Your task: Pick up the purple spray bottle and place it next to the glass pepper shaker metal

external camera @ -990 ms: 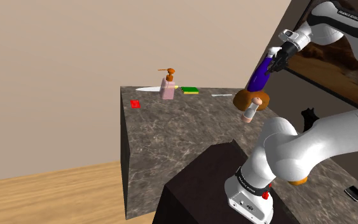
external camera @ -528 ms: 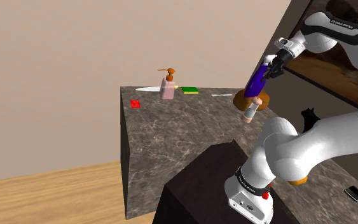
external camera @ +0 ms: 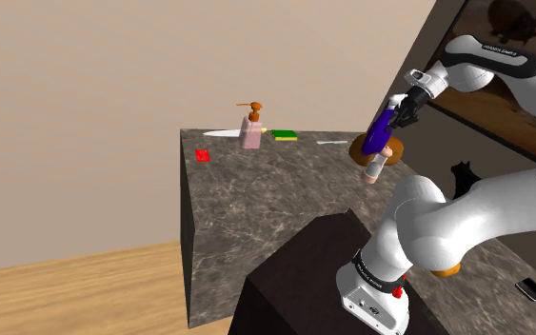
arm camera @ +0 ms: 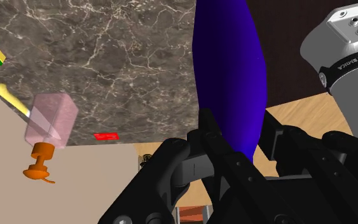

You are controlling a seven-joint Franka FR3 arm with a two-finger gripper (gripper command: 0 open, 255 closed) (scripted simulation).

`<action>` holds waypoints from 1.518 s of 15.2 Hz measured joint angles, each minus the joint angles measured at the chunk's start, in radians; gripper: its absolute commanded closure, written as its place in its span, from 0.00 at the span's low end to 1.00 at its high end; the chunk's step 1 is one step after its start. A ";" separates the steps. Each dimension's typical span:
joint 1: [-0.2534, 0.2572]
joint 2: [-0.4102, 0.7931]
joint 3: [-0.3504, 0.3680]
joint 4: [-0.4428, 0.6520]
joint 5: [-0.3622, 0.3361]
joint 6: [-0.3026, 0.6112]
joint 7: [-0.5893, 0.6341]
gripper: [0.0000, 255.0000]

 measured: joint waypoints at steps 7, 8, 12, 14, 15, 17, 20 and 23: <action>0.002 -0.012 -0.046 -0.072 -0.031 0.075 -0.020 1.00; 0.002 -0.014 -0.052 -0.081 -0.034 0.085 -0.023 1.00; 0.008 -0.020 -0.086 -0.120 -0.054 0.131 -0.035 1.00; 0.012 -0.022 -0.102 -0.133 -0.063 0.149 -0.041 1.00; 0.012 -0.024 -0.110 -0.147 -0.068 0.163 -0.043 1.00; 0.020 -0.026 -0.130 -0.163 -0.078 0.186 -0.047 1.00; 0.034 -0.029 -0.160 -0.182 -0.091 0.218 -0.054 1.00; 0.040 -0.033 -0.188 -0.203 -0.107 0.247 -0.063 1.00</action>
